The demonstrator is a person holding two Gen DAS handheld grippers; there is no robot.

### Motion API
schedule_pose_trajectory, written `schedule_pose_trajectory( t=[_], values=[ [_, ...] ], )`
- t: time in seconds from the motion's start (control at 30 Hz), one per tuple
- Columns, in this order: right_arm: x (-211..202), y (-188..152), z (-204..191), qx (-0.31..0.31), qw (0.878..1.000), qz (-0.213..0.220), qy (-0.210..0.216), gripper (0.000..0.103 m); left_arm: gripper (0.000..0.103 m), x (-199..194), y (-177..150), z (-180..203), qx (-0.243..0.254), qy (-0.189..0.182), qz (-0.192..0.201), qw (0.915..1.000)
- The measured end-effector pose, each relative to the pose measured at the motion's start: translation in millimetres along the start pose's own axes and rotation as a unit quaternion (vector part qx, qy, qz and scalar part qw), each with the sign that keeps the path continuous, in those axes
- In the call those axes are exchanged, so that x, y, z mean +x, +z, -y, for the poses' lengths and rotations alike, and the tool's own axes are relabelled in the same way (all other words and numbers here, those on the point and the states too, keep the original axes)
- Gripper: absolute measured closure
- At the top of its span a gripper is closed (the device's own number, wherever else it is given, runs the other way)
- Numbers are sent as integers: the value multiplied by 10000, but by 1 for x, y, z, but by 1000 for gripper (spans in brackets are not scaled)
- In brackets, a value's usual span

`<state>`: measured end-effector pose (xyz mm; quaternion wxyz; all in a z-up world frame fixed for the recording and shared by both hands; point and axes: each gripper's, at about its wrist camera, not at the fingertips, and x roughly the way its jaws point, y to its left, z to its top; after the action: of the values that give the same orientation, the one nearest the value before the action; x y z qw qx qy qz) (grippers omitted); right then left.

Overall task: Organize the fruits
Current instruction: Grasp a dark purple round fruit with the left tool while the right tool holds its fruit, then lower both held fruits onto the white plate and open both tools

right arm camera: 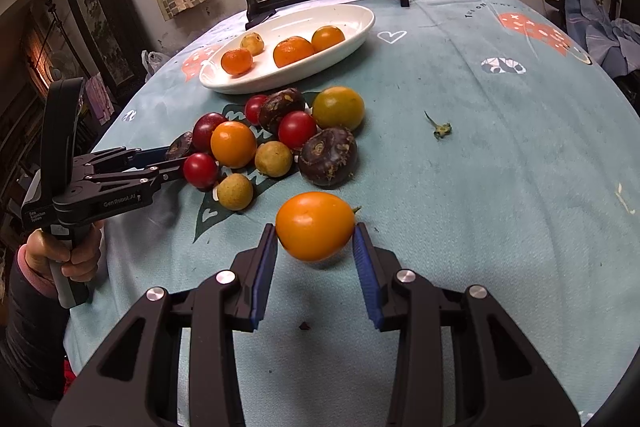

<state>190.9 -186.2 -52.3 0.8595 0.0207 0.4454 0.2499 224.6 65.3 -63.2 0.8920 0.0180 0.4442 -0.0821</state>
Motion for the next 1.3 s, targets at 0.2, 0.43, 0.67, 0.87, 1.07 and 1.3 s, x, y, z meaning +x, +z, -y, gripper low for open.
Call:
schedule_pose_trajectory(
  t=[0.2,0.43,0.67,0.87,1.07,1.3],
  values=[
    [0,0,-1,-32,10000,13,18,64,58,-8,-2,-6,-261,-61,79,9996],
    [-7,13,-6,-25,9991,148,396,64,58,-29,5,-9,-517,-156,365,9979],
    [8,81,-11,-153,9967,689,399,64,58,-39,54,-18,-892,-216,863,9920],
    [61,152,-12,-172,9970,698,301,64,58,0,105,-25,-1014,-28,729,9922],
    [107,191,-8,-242,9983,477,247,64,58,35,130,-21,-865,71,551,9947],
    [123,202,-2,-228,9987,406,209,52,42,44,135,-18,-705,235,566,9956]
  ],
)
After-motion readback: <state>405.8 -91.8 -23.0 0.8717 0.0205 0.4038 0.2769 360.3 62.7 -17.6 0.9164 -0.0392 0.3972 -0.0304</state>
